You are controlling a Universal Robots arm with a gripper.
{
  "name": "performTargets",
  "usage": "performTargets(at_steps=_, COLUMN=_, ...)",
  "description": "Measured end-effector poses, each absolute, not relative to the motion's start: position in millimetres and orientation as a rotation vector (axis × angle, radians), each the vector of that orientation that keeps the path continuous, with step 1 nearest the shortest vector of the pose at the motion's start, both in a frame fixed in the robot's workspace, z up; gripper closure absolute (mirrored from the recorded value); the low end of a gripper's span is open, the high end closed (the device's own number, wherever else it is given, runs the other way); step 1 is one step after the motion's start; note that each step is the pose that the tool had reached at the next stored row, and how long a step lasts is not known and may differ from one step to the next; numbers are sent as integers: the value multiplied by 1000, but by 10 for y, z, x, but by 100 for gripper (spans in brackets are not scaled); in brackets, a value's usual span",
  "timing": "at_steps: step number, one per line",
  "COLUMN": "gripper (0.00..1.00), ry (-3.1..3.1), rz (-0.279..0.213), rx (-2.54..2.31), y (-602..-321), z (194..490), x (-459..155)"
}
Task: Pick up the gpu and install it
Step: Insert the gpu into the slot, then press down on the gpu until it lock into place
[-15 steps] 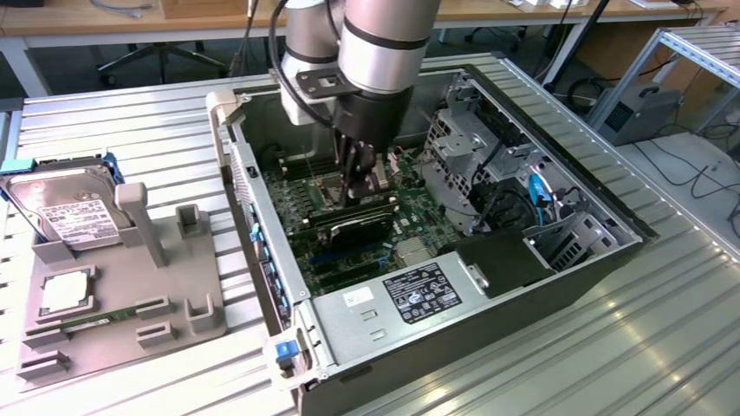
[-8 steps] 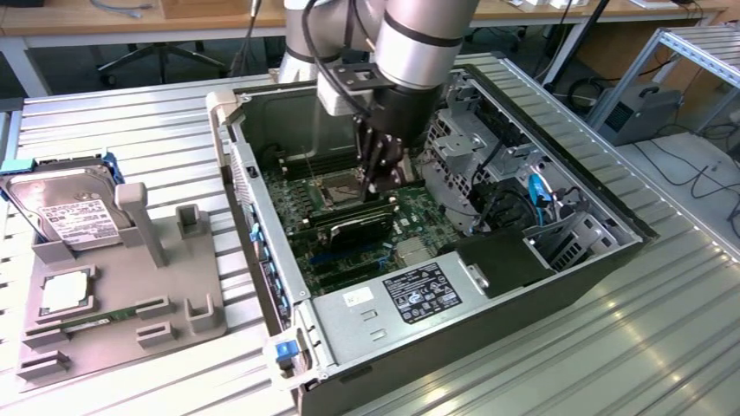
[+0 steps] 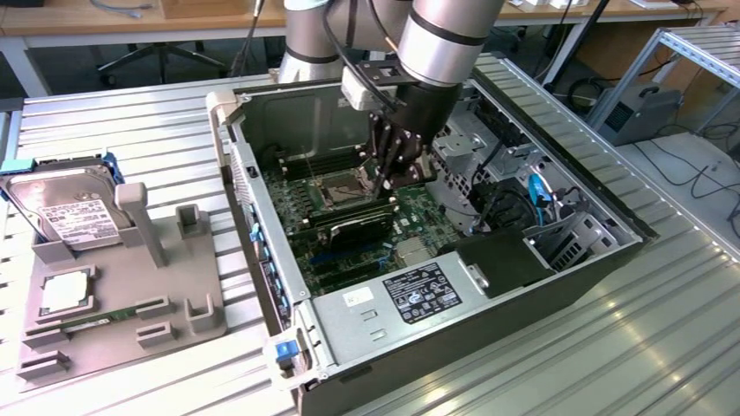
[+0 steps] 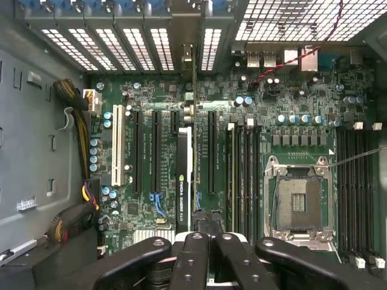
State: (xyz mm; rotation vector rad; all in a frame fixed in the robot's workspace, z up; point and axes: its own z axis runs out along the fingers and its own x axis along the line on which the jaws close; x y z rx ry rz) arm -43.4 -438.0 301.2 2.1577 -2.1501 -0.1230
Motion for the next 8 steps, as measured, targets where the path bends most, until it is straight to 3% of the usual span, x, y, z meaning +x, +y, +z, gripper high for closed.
performTargets(at_steps=8, gripper=89, ry=-2150, rz=-123, rx=2158, y=-4390, z=2991, x=-565)
